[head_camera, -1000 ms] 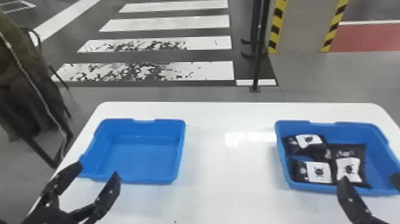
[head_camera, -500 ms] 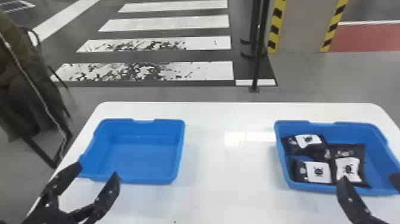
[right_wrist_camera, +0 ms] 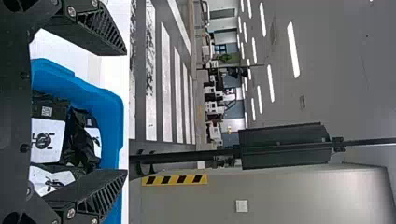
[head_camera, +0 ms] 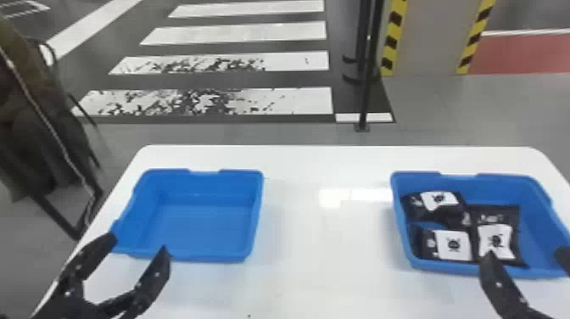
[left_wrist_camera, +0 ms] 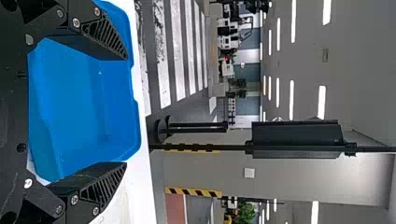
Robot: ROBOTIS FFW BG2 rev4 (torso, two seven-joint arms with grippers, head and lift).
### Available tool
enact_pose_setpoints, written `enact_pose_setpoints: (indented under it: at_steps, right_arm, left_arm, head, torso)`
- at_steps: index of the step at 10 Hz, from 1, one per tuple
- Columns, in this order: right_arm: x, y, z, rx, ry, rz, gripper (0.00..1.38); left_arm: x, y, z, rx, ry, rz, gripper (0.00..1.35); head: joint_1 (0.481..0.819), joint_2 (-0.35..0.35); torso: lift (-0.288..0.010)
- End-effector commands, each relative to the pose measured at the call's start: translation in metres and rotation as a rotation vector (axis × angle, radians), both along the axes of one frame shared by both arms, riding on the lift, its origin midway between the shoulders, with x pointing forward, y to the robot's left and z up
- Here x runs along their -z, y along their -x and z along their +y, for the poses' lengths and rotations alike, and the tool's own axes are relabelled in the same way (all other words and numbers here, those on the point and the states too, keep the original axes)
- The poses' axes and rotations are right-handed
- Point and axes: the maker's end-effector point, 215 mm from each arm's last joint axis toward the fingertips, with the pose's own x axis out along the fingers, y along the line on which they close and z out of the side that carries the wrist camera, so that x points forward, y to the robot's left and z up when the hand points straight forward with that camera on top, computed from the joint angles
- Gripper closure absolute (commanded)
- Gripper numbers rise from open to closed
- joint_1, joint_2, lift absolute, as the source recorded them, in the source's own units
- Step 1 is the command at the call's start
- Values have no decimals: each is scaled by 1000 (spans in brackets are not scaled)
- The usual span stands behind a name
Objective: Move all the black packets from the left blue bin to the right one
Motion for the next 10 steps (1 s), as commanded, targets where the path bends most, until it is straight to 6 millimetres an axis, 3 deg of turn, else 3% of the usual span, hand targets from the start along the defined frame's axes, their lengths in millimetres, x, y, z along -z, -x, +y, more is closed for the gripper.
enact_pose_setpoints:
  at_steps: [1,10]
  right_arm:
    - [0,0,0,0,-1,1,128]
    - [1,0,-1,2,-7,2,128]
  left_arm:
    - [2,1,1,-3,6,1,249]
    - [3,1,1,-5,12,2,249]
  head:
    - [695,105]
    - [695,106]
  torso:
    - [-140]
    - [-140]
